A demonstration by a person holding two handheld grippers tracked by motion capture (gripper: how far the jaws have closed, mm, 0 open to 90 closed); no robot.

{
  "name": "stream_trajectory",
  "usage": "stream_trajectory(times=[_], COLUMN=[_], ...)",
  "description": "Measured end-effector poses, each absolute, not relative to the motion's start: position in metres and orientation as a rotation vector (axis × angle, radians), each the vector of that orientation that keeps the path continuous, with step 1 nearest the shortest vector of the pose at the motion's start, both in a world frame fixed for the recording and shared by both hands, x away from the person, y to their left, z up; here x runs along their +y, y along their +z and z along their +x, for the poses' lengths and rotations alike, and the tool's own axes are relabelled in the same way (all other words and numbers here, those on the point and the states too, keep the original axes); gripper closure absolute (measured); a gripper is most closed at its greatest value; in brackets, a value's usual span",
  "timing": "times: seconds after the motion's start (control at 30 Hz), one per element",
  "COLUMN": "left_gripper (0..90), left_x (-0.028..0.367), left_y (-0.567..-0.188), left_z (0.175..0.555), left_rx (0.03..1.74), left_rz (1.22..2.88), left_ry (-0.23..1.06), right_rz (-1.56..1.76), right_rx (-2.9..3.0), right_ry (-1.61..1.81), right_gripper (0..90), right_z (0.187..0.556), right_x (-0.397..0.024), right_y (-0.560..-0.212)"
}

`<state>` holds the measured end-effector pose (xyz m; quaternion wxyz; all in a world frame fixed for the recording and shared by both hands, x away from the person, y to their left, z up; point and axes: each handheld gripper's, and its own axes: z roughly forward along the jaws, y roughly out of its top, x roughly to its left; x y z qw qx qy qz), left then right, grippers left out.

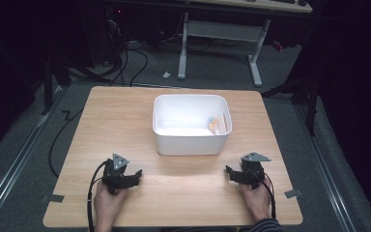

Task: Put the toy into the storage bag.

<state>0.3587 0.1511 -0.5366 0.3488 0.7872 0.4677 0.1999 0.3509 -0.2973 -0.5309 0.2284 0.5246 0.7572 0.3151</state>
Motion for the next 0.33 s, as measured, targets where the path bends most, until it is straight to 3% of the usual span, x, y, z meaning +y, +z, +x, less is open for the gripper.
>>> stream_trajectory(times=[0.33], left_gripper=[20.6], left_x=[0.1511], left_y=[-0.5365], left_z=[0.3587], left_rx=[1.212], left_rz=[2.041], left_ry=[0.518], right_rz=[1.442], right_rx=[2.084], right_ry=[0.867], right_gripper=[26.1], right_z=[0.3508], right_x=[-0.2974], right_y=[-0.531])
